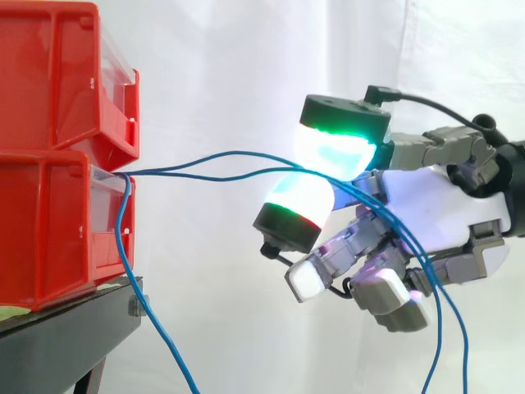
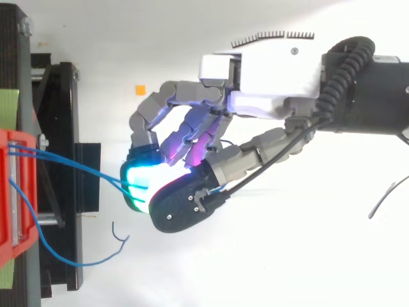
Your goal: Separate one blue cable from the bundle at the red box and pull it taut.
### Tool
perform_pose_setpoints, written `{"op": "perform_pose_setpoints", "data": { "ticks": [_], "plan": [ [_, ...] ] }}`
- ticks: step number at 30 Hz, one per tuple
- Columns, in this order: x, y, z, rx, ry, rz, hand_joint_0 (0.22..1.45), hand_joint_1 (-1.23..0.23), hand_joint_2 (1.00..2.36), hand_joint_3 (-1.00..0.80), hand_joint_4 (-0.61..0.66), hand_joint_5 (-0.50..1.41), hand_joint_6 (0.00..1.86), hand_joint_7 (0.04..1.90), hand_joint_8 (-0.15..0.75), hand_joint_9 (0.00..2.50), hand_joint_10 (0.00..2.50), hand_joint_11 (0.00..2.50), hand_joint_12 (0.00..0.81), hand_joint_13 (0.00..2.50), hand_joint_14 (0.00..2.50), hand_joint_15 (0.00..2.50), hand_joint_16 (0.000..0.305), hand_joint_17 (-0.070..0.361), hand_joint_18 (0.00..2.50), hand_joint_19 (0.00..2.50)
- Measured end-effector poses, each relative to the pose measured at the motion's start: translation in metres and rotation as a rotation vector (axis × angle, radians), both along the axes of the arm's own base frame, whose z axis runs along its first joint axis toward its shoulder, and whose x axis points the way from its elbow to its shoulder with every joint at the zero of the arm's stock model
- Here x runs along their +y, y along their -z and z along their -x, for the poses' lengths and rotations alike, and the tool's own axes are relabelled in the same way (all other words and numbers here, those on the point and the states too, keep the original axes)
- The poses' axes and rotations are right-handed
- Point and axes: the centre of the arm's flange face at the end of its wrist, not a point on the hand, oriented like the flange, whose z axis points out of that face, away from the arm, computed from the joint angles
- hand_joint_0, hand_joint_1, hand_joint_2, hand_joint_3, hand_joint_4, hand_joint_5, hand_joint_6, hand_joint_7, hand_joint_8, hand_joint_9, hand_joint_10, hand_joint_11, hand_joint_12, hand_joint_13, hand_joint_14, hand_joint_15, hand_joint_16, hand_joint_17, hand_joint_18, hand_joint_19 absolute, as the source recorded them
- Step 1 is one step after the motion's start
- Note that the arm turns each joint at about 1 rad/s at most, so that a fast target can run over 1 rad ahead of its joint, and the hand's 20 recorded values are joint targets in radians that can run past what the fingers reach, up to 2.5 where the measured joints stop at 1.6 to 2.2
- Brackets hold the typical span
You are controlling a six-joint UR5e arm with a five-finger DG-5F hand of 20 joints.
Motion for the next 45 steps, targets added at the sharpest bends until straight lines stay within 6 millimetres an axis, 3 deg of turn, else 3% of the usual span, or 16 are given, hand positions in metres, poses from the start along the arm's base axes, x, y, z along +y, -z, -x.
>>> {"op": "perform_pose_setpoints", "data": {
  "ticks": [3,5,8,10,11,14,20,22,29,32,33,35,36,38,42,45],
  "plan": [
    [0.001,-0.004,0.003,0.01,-0.001,0.003,0.66,-0.92,1.01,0.05,-0.36,-0.08,0.93,1.07,0.259,0.72,0.0,0.0,0.3,1.03,0.01,0.47,0.042,0.096,1.08,0.75],
    [0.002,-0.005,0.004,0.014,-0.002,0.004,0.66,-0.92,1.01,0.04,-0.35,-0.08,0.93,1.06,0.27,0.73,0.0,0.0,0.291,1.02,0.02,0.44,0.042,0.095,1.07,0.74],
    [0.002,-0.004,0.005,0.019,-0.005,0.004,0.66,-0.92,1.01,0.02,-0.32,-0.08,0.93,1.05,0.372,1.01,0.0,0.01,0.31,1.06,0.02,0.49,0.042,0.094,1.05,0.75],
    [0.003,-0.002,0.006,0.025,-0.006,0.003,0.66,-0.91,1.01,0.01,-0.28,-0.09,0.93,1.08,0.389,1.23,0.01,0.29,0.334,1.11,0.02,0.57,0.042,0.093,1.04,0.77],
    [0.003,0.001,0.007,0.029,-0.007,0.003,0.66,-0.91,1.01,0.0,-0.26,-0.09,0.93,1.09,0.357,1.32,0.01,0.51,0.347,1.14,0.02,0.62,0.041,0.093,1.04,0.77],
    [0.002,0.014,0.011,0.035,-0.006,0.0,0.66,-0.9,1.01,-0.01,-0.25,-0.09,0.93,1.08,0.344,1.36,0.02,0.69,0.355,1.14,0.02,0.67,0.041,0.091,1.04,0.76],
    [0.002,0.029,0.014,0.014,-0.003,-0.006,0.67,-0.9,1.01,-0.03,-0.25,-0.1,0.93,1.07,0.322,1.31,0.01,0.88,0.364,1.14,0.02,0.73,0.041,0.092,1.03,0.77],
    [0.002,0.031,0.013,0.003,-0.002,-0.007,0.66,-0.89,1.01,-0.03,-0.26,-0.1,0.93,1.06,0.304,1.17,0.01,1.01,0.365,1.14,0.02,0.77,0.04,0.091,1.03,0.78],
    [0.002,0.032,0.012,-0.014,0.002,-0.005,0.66,-0.89,1.01,-0.03,-0.26,-0.1,0.94,1.04,0.282,0.9,0.01,0.83,0.355,1.15,0.02,0.81,0.04,0.091,1.04,0.8],
    [0.001,0.032,0.012,-0.014,0.002,-0.004,0.66,-0.89,1.01,-0.03,-0.26,-0.1,0.94,1.05,0.28,0.88,0.01,1.0,0.353,1.16,0.02,0.87,0.04,0.091,1.04,0.81],
    [0.001,0.032,0.012,-0.014,0.003,-0.004,0.66,-0.89,1.01,-0.03,-0.25,-0.1,0.94,1.06,0.284,0.88,0.01,1.17,0.351,1.17,0.02,0.91,0.041,0.092,1.04,0.81],
    [0.0,0.032,0.012,-0.014,0.004,-0.003,0.66,-0.88,1.01,-0.04,-0.24,-0.1,0.94,1.06,0.279,0.75,0.73,1.1,0.349,1.2,0.02,1.0,0.041,0.092,1.03,0.82],
    [-0.001,0.032,0.012,-0.013,0.004,-0.003,0.66,-0.88,1.01,-0.05,-0.25,-0.11,0.94,1.05,0.28,0.7,0.97,1.07,0.351,1.2,0.02,1.03,0.041,0.092,1.03,0.82],
    [-0.004,0.032,0.013,-0.01,0.007,-0.002,0.66,-0.87,1.02,-0.05,-0.26,-0.11,0.94,1.05,0.275,0.63,1.16,1.02,0.344,1.2,0.02,1.04,0.04,0.091,1.02,0.81],
    [-0.008,0.032,0.014,-0.005,0.008,0.0,0.67,-0.87,1.02,-0.06,-0.27,-0.11,0.94,1.05,0.268,0.57,1.23,0.94,0.331,1.2,0.02,1.07,0.039,0.088,1.01,0.82],
    [-0.01,0.032,0.015,-0.002,0.011,0.001,0.67,-0.87,1.02,-0.07,-0.28,-0.11,0.94,1.04,0.276,0.57,0.92,0.97,0.32,1.2,0.02,1.12,0.038,0.085,1.0,0.82]
  ]
}}
